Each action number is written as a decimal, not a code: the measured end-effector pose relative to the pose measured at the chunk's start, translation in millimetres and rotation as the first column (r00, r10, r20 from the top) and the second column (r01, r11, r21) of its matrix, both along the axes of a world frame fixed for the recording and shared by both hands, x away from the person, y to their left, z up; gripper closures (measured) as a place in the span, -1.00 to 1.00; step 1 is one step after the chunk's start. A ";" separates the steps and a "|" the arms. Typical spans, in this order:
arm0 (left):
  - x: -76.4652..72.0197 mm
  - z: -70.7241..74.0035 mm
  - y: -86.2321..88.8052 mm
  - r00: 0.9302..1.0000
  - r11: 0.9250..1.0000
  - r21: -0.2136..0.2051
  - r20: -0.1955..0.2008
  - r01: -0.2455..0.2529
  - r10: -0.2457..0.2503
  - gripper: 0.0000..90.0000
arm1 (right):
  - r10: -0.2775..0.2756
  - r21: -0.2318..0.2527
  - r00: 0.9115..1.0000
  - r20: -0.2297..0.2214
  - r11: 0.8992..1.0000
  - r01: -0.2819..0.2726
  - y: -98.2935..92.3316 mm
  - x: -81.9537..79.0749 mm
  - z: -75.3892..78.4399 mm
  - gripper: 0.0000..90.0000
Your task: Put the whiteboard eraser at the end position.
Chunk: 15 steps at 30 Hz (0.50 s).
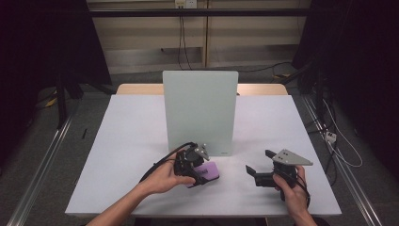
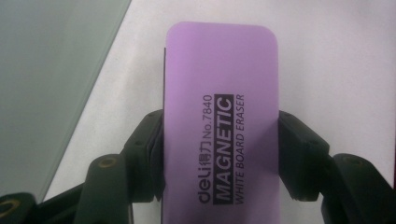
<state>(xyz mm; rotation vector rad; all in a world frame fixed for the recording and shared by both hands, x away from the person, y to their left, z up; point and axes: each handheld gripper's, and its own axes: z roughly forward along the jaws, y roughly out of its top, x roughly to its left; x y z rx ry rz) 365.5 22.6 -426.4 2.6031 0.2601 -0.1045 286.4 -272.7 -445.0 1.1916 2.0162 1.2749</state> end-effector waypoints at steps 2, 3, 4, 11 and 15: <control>-0.9 -2.5 -1.8 1.000 1.000 0.011 -0.011 0.008 -0.008 -0.10 | 0.000 0.000 1.000 0.000 1.000 0.000 -0.1 0.1 0.0 -0.89; -1.9 -4.0 -2.9 1.000 1.000 0.013 -0.022 0.017 -0.017 -0.10 | 0.000 0.003 1.000 0.000 1.000 0.000 -0.2 0.1 0.0 -0.89; -4.3 -5.3 -4.2 1.000 1.000 0.012 -0.009 0.014 -0.014 -0.10 | 0.000 0.003 1.000 -0.001 1.000 0.000 -0.2 0.2 -0.1 -0.89; -1.8 -7.0 -4.0 1.000 1.000 0.007 -0.015 0.015 -0.015 -0.13 | 0.001 0.000 1.000 0.001 1.000 -0.001 0.1 -0.1 0.0 -0.89; -0.6 -8.1 -3.3 1.000 1.000 0.007 0.000 0.005 -0.005 -0.25 | 0.001 0.001 1.000 0.001 1.000 -0.001 -0.2 0.2 -0.1 -0.89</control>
